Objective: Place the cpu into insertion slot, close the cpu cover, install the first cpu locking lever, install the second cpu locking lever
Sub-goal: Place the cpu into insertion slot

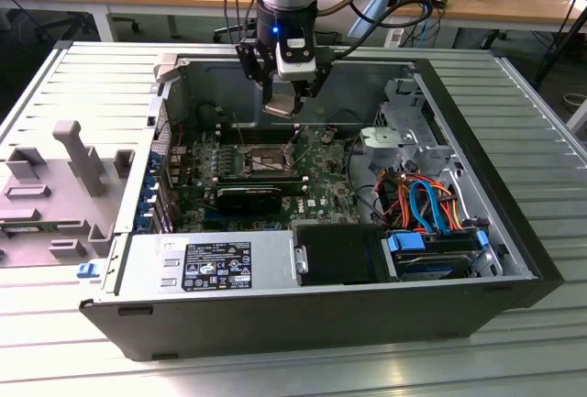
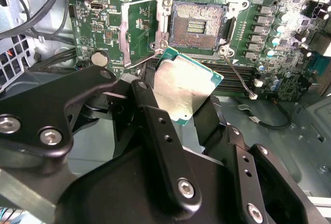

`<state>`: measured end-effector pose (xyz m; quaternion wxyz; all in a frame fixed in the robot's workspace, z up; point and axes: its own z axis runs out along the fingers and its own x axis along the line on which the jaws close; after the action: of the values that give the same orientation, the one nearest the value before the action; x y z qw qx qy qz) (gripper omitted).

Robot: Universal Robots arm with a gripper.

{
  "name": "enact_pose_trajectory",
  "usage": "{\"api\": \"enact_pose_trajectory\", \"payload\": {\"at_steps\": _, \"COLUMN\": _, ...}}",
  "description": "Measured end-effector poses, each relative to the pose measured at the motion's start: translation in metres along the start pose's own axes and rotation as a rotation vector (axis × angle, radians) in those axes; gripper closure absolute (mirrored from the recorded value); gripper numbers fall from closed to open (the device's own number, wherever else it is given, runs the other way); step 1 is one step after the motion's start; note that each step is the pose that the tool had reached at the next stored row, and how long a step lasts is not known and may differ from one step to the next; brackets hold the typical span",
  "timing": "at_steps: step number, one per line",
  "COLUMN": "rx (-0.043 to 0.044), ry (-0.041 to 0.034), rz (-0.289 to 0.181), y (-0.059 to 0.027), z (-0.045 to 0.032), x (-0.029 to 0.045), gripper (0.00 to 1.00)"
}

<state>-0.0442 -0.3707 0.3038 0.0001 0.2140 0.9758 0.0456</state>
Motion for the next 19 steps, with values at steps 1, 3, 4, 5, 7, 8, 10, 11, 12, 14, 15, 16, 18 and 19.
{"api": "enact_pose_trajectory", "payload": {"at_steps": 1, "rx": 0.0000, "ry": -0.0001, "rz": 0.000, "y": 0.0000, "z": 0.0000, "x": 0.0000, "gripper": 0.46}}
{"api": "enact_pose_trajectory", "payload": {"at_steps": 3, "rx": 0.0001, "ry": -0.0002, "rz": 0.002, "y": 0.0000, "z": 0.0000, "x": 0.0000, "gripper": 0.46}}
{"api": "enact_pose_trajectory", "payload": {"at_steps": 4, "rx": 0.0001, "ry": -0.0002, "rz": 0.002, "y": 0.0000, "z": 0.0000, "x": 0.0000, "gripper": 0.46}}
{"api": "enact_pose_trajectory", "payload": {"at_steps": 5, "rx": 0.0001, "ry": -0.0003, "rz": 0.003, "y": 0.0000, "z": 0.0000, "x": 0.0000, "gripper": 0.46}}
{"api": "enact_pose_trajectory", "payload": {"at_steps": 7, "rx": -0.0001, "ry": -0.0004, "rz": 0.005, "y": 0.0000, "z": 0.0001, "x": 0.0000, "gripper": 0.46}}
{"api": "enact_pose_trajectory", "payload": {"at_steps": 8, "rx": -0.0001, "ry": -0.0005, "rz": 0.005, "y": 0.0000, "z": 0.0001, "x": 0.0000, "gripper": 0.46}}
{"api": "enact_pose_trajectory", "payload": {"at_steps": 10, "rx": 0.0000, "ry": -0.0007, "rz": 0.007, "y": 0.0000, "z": 0.0001, "x": 0.0000, "gripper": 0.46}}
{"api": "enact_pose_trajectory", "payload": {"at_steps": 11, "rx": 0.0000, "ry": -0.0007, "rz": 0.008, "y": 0.0000, "z": 0.0001, "x": 0.0000, "gripper": 0.46}}
{"api": "enact_pose_trajectory", "payload": {"at_steps": 12, "rx": -0.0001, "ry": -0.0007, "rz": 0.008, "y": 0.0000, "z": 0.0001, "x": 0.0000, "gripper": 0.46}}
{"api": "enact_pose_trajectory", "payload": {"at_steps": 14, "rx": -0.0002, "ry": -0.0009, "rz": 0.010, "y": 0.0000, "z": 0.0002, "x": 0.0000, "gripper": 0.46}}
{"api": "enact_pose_trajectory", "payload": {"at_steps": 15, "rx": -0.0001, "ry": -0.0009, "rz": 0.010, "y": 0.0000, "z": 0.0002, "x": 0.0000, "gripper": 0.46}}
{"api": "enact_pose_trajectory", "payload": {"at_steps": 16, "rx": -0.0002, "ry": -0.0010, "rz": 0.011, "y": 0.0000, "z": 0.0002, "x": 0.0000, "gripper": 0.46}}
{"api": "enact_pose_trajectory", "payload": {"at_steps": 18, "rx": -0.0002, "ry": -0.0012, "rz": 0.014, "y": 0.0000, "z": 0.0002, "x": 0.0000, "gripper": 0.46}}
{"api": "enact_pose_trajectory", "payload": {"at_steps": 19, "rx": -0.0002, "ry": -0.0013, "rz": 0.014, "y": 0.0000, "z": 0.0002, "x": 0.0000, "gripper": 0.46}}
